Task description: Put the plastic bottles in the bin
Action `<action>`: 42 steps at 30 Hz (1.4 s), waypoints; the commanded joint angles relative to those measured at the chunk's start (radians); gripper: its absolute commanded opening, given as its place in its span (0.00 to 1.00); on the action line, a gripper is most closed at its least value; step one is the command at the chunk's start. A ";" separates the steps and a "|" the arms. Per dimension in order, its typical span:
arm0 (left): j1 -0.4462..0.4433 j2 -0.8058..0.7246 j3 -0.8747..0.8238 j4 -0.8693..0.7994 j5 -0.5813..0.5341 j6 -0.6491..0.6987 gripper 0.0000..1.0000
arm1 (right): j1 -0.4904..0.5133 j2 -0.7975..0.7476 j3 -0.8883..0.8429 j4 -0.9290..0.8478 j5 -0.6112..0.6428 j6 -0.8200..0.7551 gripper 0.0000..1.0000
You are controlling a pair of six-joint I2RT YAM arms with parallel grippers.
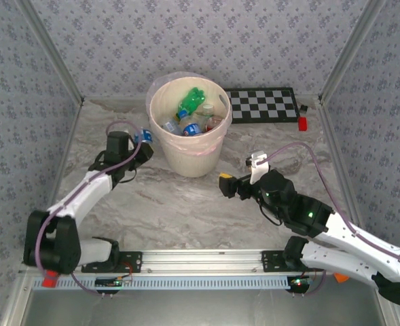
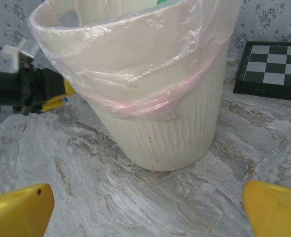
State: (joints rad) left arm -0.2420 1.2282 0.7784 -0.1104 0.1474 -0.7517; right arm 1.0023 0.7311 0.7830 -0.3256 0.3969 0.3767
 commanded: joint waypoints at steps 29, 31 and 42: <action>-0.519 0.140 0.827 -0.431 -0.245 0.171 0.29 | 0.016 -0.132 -0.023 -0.044 0.025 0.041 1.00; -0.526 0.180 0.872 -0.456 -0.238 0.180 0.29 | 0.016 -0.141 -0.029 -0.045 0.031 0.040 1.00; -0.532 0.237 0.935 -0.512 -0.248 0.191 0.65 | 0.014 -0.142 -0.038 -0.035 0.035 0.031 1.00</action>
State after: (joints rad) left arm -0.7681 1.4681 1.6653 -0.6041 -0.0948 -0.5770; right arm 1.0134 0.5945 0.7494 -0.3679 0.4084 0.4034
